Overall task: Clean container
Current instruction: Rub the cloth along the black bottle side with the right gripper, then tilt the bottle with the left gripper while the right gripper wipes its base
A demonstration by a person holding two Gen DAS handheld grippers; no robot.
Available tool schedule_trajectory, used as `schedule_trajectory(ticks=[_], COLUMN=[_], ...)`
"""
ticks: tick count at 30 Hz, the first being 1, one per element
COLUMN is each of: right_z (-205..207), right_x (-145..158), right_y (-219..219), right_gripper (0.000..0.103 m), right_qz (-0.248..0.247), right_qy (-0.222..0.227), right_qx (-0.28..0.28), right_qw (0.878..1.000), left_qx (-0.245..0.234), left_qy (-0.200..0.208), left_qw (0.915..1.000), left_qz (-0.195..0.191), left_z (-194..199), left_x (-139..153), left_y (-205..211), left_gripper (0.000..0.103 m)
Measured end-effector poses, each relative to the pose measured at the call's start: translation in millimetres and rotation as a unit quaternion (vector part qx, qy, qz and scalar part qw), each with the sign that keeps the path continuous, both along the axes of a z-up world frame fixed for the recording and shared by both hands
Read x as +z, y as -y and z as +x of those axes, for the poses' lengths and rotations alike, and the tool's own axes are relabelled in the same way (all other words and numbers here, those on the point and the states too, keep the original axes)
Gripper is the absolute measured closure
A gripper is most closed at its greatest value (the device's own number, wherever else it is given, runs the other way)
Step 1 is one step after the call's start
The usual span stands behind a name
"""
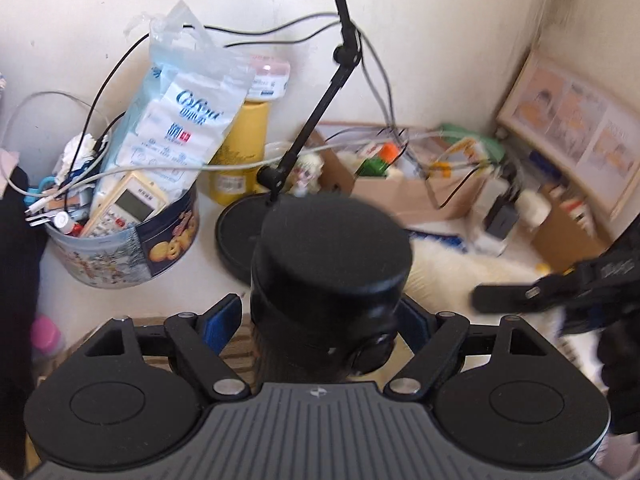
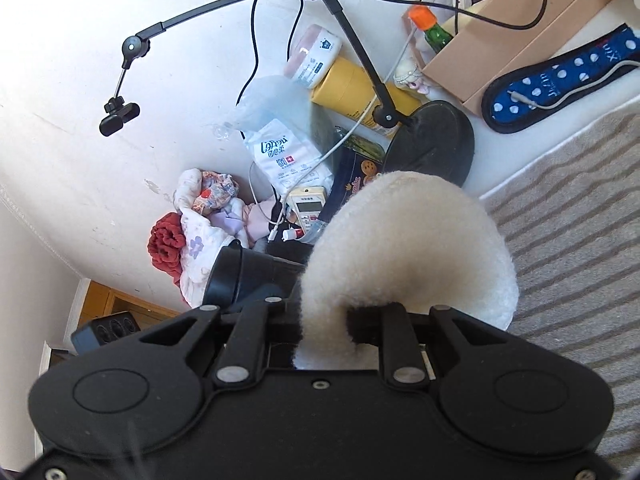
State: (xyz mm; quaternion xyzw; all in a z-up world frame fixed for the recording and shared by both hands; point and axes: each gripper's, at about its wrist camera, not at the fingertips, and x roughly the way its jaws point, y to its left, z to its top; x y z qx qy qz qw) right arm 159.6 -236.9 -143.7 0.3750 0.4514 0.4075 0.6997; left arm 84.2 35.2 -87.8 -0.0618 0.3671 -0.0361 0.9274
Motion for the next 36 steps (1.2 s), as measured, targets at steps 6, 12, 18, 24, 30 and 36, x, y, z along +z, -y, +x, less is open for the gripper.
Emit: schedule_trajectory(ticks=[6,12,18,24,30,36], right_z=[-12.4,-20.2,-25.4,-37.1,-50.0,-60.2], right_x=[5.8,9.1,14.4,11.5,12.7,25.2], right_y=[9.3,6.0,-6.0,-26.1,-48.3,-57.0], right_gripper=[0.086,0.086,0.086,0.086,0.087,0.087], right_qz=[-0.02,-0.056,-0.106,-0.175,-0.218,-0.217], right_qy=[0.011,0.037,0.098,0.188,0.277,0.346], right_qx=[0.016,0.04,0.071,0.111,0.145,0.163], right_qw=[1.0,0.997,0.987,0.96,0.925,0.898], left_qx=[0.029,0.016,0.004,-0.007,-0.032,-0.036], left_qy=[0.025,0.026,0.063,0.092,0.084,0.07], left_qw=[0.999,0.9988,0.9973,0.9924,0.9852,0.9846], left_qz=[-0.025,-0.037,-0.037,-0.081,-0.146,-0.156], left_z=[-8.1,-10.1,-15.1,-21.0,-19.7,-16.3], left_x=[-17.1,-2.1,45.3,99.5,120.2,109.6], left_y=[-6.6,-9.9,-15.2,-14.8,-8.2,-4.4], left_gripper=[0.034,0.036,0.036,0.036,0.036,0.036])
